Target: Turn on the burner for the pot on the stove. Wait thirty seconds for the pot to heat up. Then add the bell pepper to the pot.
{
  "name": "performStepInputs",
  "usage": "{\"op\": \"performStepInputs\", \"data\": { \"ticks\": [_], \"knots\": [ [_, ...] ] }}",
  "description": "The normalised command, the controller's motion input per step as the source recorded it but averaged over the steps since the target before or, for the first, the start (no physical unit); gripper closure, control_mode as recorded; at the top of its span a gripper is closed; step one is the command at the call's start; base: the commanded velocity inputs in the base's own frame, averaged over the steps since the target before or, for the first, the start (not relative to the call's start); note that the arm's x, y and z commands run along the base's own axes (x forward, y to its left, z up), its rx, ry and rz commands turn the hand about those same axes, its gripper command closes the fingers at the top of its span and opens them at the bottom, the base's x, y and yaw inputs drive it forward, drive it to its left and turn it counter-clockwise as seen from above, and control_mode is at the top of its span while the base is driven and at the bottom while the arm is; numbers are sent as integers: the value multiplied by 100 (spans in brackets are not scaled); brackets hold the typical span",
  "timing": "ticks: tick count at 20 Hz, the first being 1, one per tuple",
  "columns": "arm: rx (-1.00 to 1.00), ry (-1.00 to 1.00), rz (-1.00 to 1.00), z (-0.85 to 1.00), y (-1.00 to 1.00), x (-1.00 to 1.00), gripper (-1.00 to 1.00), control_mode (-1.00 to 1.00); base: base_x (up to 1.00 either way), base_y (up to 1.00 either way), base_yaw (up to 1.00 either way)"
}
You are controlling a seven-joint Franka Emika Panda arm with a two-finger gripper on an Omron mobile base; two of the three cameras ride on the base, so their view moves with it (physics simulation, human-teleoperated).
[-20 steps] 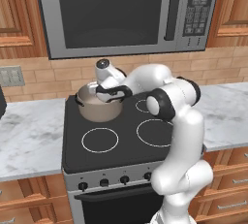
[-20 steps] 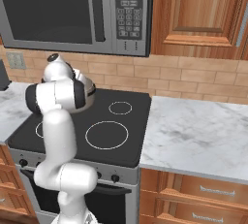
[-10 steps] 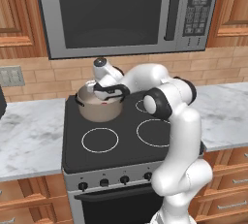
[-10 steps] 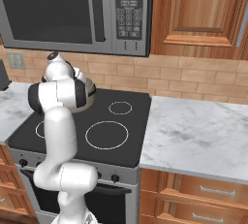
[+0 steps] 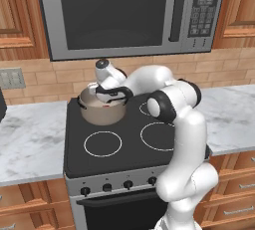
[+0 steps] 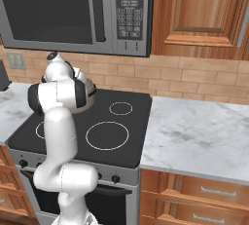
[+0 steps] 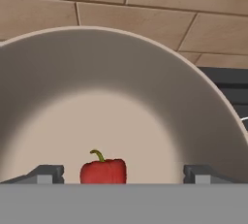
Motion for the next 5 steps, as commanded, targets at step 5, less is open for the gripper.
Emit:
{"op": "performStepInputs", "data": {
  "ticks": [5],
  "knots": [
    [0,-2,0,0,3,-12,-100,-100,0,0,0]
  ]
}}
